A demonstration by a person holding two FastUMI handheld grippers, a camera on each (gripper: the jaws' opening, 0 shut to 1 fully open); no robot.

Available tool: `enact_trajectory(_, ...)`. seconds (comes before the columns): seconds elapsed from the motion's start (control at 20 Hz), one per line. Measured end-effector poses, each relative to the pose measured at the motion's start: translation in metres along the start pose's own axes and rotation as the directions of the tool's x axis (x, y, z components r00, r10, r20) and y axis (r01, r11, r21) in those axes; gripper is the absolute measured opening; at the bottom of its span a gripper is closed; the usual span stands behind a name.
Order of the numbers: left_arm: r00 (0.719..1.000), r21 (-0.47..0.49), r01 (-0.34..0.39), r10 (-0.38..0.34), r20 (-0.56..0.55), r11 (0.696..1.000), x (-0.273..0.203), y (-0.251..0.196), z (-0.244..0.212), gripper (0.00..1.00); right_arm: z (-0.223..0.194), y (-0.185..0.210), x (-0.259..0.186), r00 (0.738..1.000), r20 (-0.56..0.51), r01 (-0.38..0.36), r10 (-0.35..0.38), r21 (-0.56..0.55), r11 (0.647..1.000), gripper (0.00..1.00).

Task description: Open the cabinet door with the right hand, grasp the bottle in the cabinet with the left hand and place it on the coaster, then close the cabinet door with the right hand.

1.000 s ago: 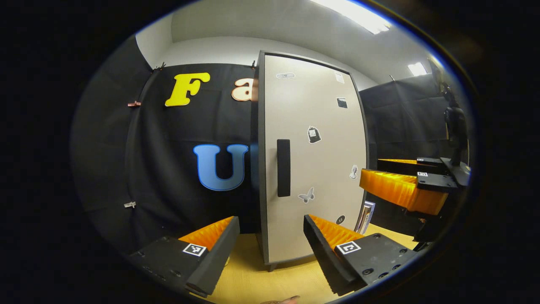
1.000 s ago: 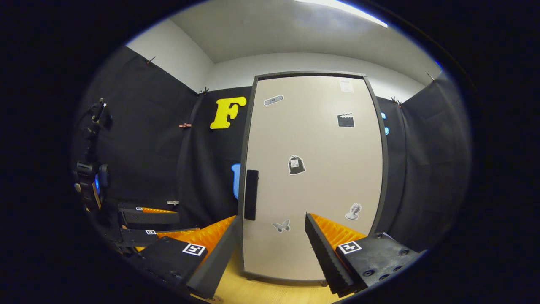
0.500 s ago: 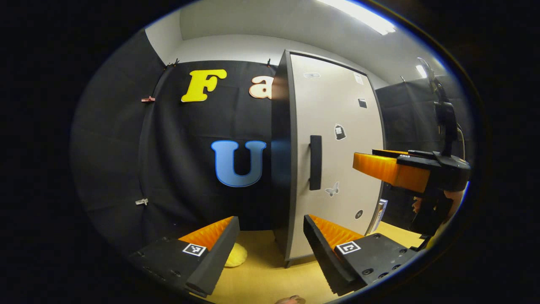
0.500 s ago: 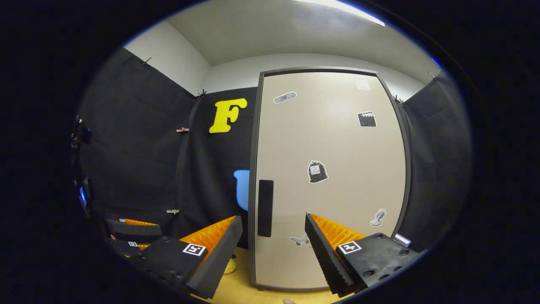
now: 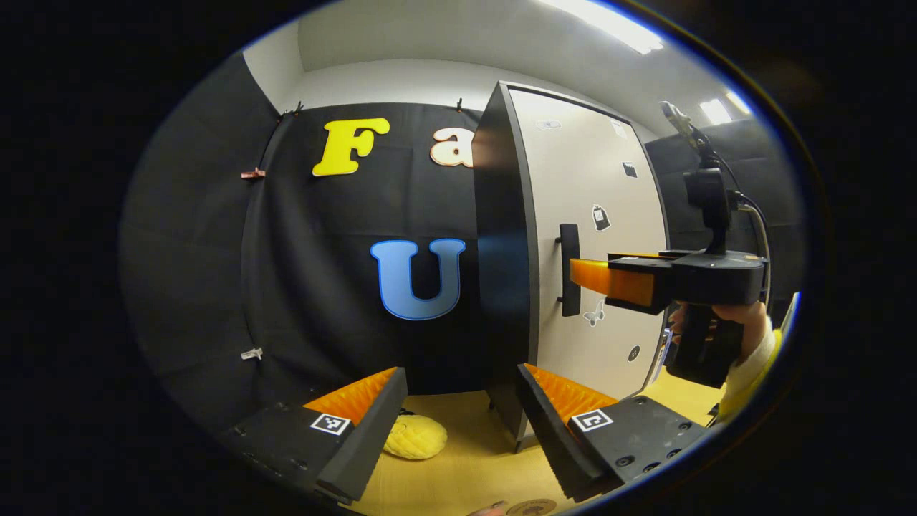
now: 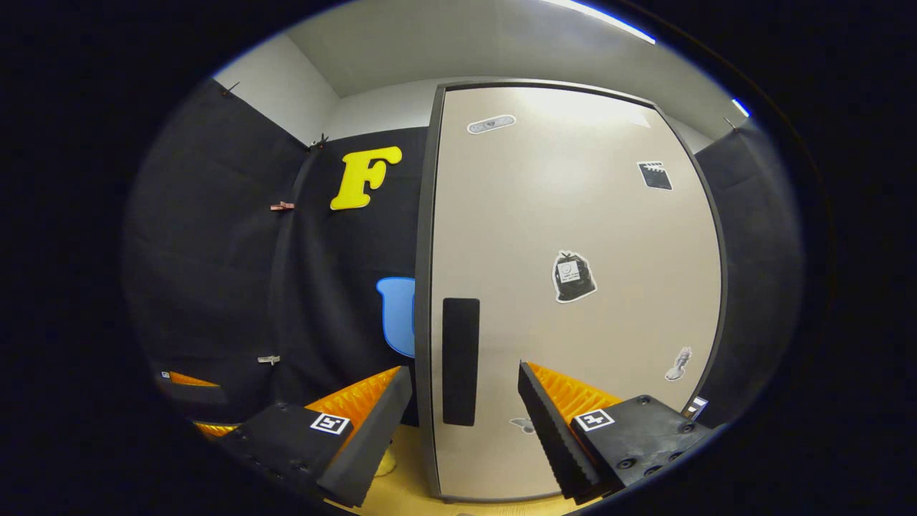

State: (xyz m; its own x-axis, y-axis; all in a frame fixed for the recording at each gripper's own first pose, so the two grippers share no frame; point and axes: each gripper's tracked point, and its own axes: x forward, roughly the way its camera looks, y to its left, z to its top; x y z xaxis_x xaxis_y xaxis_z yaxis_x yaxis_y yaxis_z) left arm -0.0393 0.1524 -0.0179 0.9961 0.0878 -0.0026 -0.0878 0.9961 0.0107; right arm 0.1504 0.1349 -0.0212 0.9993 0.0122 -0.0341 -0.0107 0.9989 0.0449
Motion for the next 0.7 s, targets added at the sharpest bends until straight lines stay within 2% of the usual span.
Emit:
enact_trajectory(0.35,1.0,-0.035,-0.02,0.019,-0.018,0.999,0.0,0.026,-0.013,0.96,-0.012,0.0,0.038,0.997,-0.002,0.074,-0.074,-0.015,0.997,0.95)
enact_trajectory(0.5,0.999,-0.043,-0.041,0.041,-0.02,0.998,-0.005,0.035,-0.017,0.96,-0.016,0.001,0.046,0.996,-0.006,0.089,-0.089,-0.012,0.996,0.87)
enact_trajectory(0.55,0.999,-0.045,-0.048,0.047,-0.021,0.998,-0.006,0.038,-0.017,0.96,-0.017,0.0,0.048,0.995,-0.01,0.097,-0.097,-0.008,0.995,0.82)
enact_trajectory(0.7,0.997,-0.045,-0.07,0.069,-0.022,0.997,-0.01,0.046,-0.019,0.96,-0.024,-0.002,0.052,0.992,-0.032,0.122,-0.122,0.003,0.993,0.47)
